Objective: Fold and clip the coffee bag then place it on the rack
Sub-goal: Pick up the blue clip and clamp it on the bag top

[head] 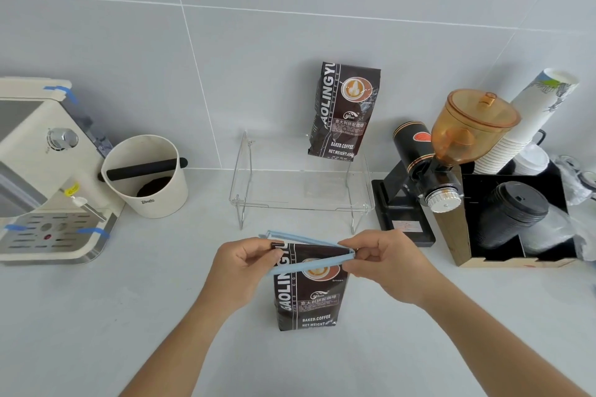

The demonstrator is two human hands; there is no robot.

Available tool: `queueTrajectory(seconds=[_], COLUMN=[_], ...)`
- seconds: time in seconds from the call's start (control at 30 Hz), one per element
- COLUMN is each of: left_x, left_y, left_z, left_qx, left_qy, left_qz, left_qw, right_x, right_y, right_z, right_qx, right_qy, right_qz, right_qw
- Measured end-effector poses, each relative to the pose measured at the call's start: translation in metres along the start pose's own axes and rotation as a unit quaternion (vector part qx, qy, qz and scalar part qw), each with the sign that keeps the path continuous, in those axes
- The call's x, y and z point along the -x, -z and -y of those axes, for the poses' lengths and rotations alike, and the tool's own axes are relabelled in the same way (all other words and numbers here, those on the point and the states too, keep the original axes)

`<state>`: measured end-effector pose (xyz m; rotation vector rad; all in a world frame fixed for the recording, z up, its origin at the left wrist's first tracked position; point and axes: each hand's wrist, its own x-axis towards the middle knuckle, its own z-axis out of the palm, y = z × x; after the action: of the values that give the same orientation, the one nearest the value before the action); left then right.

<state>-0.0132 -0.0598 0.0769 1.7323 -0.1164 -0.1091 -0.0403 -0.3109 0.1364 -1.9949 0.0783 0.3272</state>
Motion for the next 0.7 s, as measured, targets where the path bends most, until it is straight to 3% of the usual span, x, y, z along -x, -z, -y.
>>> queueTrajectory(seconds=[0.1,0.23,0.5,0.57,0.7], left_x=[-0.002,0.001,0.014,0.011,-0.004], left_y=[0.009,0.015,0.032,0.041,0.047], left_z=[-0.008,-0.015,-0.028,-0.026,-0.028], left_qx=[-0.045,-0.182,-0.217,-0.245,-0.319], left_qy=[-0.003,-0.075,-0.11,-0.108,-0.062], left_qz=[0.048,0.058,-0.062,-0.03,0.119], left_qw=[0.998,0.979,0.968,0.963,0.938], right_x=[-0.001,-0.003,0.002,0.002,0.0], right_y=[-0.003,-0.008,-0.017,-0.018,-0.02], right_z=[-0.004,-0.011,-0.016,-0.017,-0.021], right_qx=[-0.014,-0.049,-0.084,-0.091,-0.08], right_qy=[0.01,0.03,0.076,0.082,0.091], right_qz=[-0.013,-0.025,-0.045,-0.048,-0.053], right_qw=[1.0,0.998,0.993,0.991,0.991])
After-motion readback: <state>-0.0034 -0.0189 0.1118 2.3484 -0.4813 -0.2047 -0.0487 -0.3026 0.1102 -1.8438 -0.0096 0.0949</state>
